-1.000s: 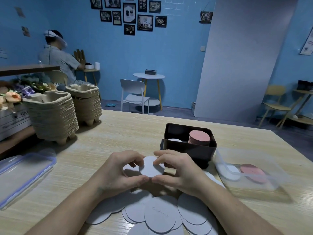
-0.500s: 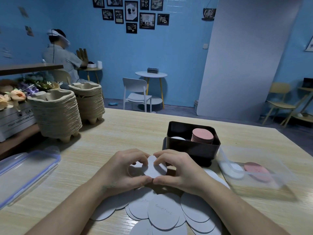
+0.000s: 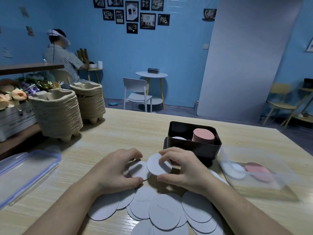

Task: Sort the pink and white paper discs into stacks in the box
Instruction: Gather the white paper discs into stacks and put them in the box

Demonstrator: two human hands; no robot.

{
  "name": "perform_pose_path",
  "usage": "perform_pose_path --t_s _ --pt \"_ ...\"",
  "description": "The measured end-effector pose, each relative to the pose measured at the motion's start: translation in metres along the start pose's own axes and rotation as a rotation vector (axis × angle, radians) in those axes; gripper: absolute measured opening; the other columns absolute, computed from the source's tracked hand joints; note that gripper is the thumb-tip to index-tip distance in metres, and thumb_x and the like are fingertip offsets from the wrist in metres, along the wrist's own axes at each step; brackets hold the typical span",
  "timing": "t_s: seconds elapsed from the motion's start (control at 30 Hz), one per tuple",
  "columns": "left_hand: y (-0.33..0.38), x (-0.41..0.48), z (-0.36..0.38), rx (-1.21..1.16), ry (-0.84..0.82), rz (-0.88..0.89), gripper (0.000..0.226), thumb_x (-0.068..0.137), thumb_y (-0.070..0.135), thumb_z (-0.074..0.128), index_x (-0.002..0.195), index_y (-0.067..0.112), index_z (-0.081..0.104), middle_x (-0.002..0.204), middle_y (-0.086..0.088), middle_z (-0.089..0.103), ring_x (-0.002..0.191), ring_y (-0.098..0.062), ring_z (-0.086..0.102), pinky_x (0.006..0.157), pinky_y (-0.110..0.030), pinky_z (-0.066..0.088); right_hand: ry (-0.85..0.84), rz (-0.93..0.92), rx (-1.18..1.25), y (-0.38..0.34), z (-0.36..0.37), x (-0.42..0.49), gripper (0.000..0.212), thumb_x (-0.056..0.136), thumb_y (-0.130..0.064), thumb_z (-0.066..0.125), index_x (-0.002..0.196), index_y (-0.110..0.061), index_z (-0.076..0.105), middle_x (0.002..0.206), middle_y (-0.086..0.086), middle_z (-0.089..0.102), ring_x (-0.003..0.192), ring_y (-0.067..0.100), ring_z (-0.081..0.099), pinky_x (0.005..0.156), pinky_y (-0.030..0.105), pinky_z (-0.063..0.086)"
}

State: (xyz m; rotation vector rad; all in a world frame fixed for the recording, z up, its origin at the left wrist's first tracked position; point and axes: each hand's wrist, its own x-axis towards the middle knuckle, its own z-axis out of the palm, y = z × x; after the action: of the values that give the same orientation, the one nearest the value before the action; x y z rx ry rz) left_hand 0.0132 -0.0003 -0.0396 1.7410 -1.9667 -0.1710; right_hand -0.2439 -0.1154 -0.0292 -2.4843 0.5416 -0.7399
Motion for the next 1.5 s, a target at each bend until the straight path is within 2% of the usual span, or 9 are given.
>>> perform_pose_path --t_s 0.23,0.37,0.53,0.67,0.8,0.93,1.13,1.3,1.5 --pt "0.0 0.001 0.001 -0.091 0.099 -0.016 0.043 0.072 0.058 0.073 0.106 0.036 0.058 0.101 0.02 0.064 0.101 -0.001 0.061 0.083 -0.031 0.055 -0.011 0.018 -0.054 0.0 -0.001 0.0 0.036 0.079 -0.058 0.078 0.102 -0.031 0.07 0.131 -0.012 0.062 0.128 -0.004 0.055 0.1 0.019 0.049" --pt "0.001 0.001 0.001 -0.154 0.229 -0.03 0.038 0.072 0.056 0.071 0.1 0.033 0.06 0.099 0.016 0.066 0.103 -0.003 0.061 0.075 -0.023 0.054 -0.035 0.034 -0.08 0.001 0.0 0.0 0.037 0.077 -0.055 0.079 0.103 -0.028 0.072 0.126 -0.011 0.064 0.125 -0.005 0.055 0.097 0.018 0.046" --pt "0.009 0.003 0.002 -0.157 0.203 0.059 0.041 0.076 0.054 0.075 0.107 0.031 0.063 0.101 0.018 0.067 0.103 -0.007 0.064 0.082 -0.024 0.051 -0.04 0.041 -0.067 -0.001 0.003 0.001 0.053 0.081 -0.058 0.079 0.125 -0.031 0.065 0.119 -0.018 0.064 0.111 0.004 0.06 0.094 0.025 0.051" --pt "0.012 0.003 0.002 -0.15 0.18 0.105 0.047 0.078 0.055 0.078 0.114 0.028 0.064 0.106 0.02 0.067 0.105 -0.006 0.065 0.086 -0.026 0.052 -0.056 -0.04 -0.047 -0.003 0.006 0.002 0.052 0.089 -0.05 0.078 0.135 -0.032 0.061 0.131 -0.017 0.061 0.12 0.001 0.057 0.1 0.022 0.048" --pt "0.016 0.004 0.002 -0.125 0.179 0.157 0.046 0.081 0.053 0.08 0.114 0.025 0.064 0.104 0.019 0.066 0.101 -0.007 0.064 0.085 -0.031 0.053 -0.089 -0.093 -0.073 -0.003 0.01 0.004 0.034 0.093 -0.042 0.077 0.123 -0.03 0.066 0.142 -0.007 0.057 0.135 0.0 0.05 0.105 0.02 0.043" --pt "0.021 0.004 0.003 -0.131 0.152 0.178 0.053 0.081 0.058 0.079 0.12 0.027 0.063 0.11 0.02 0.066 0.105 -0.006 0.064 0.087 -0.032 0.055 -0.064 -0.105 -0.079 -0.005 0.011 0.004 0.024 0.094 -0.043 0.076 0.109 -0.029 0.065 0.143 -0.006 0.057 0.134 0.0 0.05 0.104 0.021 0.045" --pt "0.018 0.002 0.0 -0.209 0.183 0.172 0.043 0.08 0.044 0.084 0.114 0.025 0.066 0.102 0.018 0.07 0.099 -0.01 0.068 0.082 -0.029 0.056 -0.034 -0.072 -0.059 -0.004 0.007 0.003 0.023 0.092 -0.044 0.078 0.104 -0.03 0.064 0.141 -0.008 0.058 0.135 -0.001 0.05 0.104 0.023 0.045" --pt "0.019 0.003 0.001 -0.222 0.197 0.195 0.044 0.083 0.041 0.084 0.12 0.022 0.068 0.108 0.017 0.072 0.103 -0.009 0.07 0.085 -0.032 0.058 -0.054 -0.059 -0.029 -0.003 0.009 0.003 0.026 0.089 -0.044 0.08 0.103 -0.031 0.061 0.121 -0.018 0.062 0.132 0.006 0.055 0.099 0.033 0.05" --pt "0.019 0.003 0.003 -0.23 0.166 0.178 0.039 0.085 0.042 0.082 0.118 0.027 0.069 0.108 0.019 0.073 0.103 -0.006 0.069 0.089 -0.025 0.054 -0.028 -0.063 0.003 -0.001 0.011 0.003 0.032 0.089 -0.045 0.08 0.11 -0.031 0.061 0.132 -0.006 0.066 0.142 -0.001 0.047 0.105 0.037 0.05"
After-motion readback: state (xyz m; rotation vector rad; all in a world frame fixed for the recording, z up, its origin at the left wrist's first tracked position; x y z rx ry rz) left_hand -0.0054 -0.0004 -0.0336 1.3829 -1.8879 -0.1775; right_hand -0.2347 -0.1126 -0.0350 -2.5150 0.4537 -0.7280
